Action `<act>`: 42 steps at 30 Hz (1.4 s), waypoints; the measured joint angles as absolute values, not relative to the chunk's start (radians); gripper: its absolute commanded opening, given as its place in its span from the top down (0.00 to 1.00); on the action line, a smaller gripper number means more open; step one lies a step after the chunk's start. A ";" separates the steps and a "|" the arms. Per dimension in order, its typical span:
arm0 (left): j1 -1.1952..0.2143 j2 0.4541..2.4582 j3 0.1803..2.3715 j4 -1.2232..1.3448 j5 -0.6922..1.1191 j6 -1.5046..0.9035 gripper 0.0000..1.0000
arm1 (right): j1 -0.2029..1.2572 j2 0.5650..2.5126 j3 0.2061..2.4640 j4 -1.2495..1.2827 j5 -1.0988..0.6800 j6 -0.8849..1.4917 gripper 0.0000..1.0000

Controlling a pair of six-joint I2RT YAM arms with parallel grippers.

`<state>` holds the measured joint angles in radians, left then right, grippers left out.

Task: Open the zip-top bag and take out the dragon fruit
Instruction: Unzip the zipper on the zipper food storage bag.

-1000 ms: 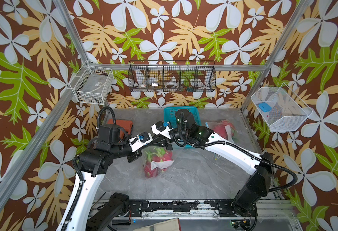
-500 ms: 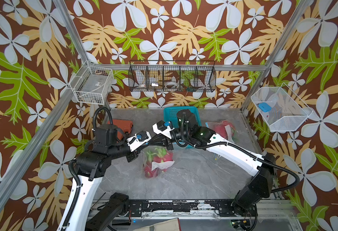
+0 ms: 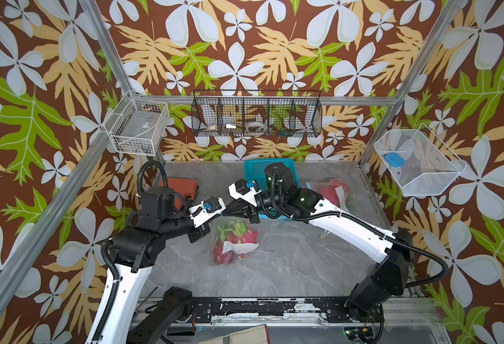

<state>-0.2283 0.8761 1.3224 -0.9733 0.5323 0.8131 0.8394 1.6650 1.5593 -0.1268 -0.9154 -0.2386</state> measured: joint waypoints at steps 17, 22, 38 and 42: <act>-0.230 0.844 1.218 -0.788 0.340 0.838 1.00 | 0.743 1.475 1.310 -0.179 -0.786 -0.240 0.98; -0.230 0.847 1.218 -0.770 0.286 0.863 1.00 | 0.731 1.396 1.224 -0.179 -0.726 -0.239 0.98; -0.230 0.860 1.203 -0.718 0.097 0.916 1.00 | 0.683 1.202 1.012 -0.159 -0.565 -0.184 0.93; -0.230 0.857 1.184 -0.711 0.080 0.921 1.00 | 0.682 1.156 0.968 -0.174 -0.516 -0.173 0.91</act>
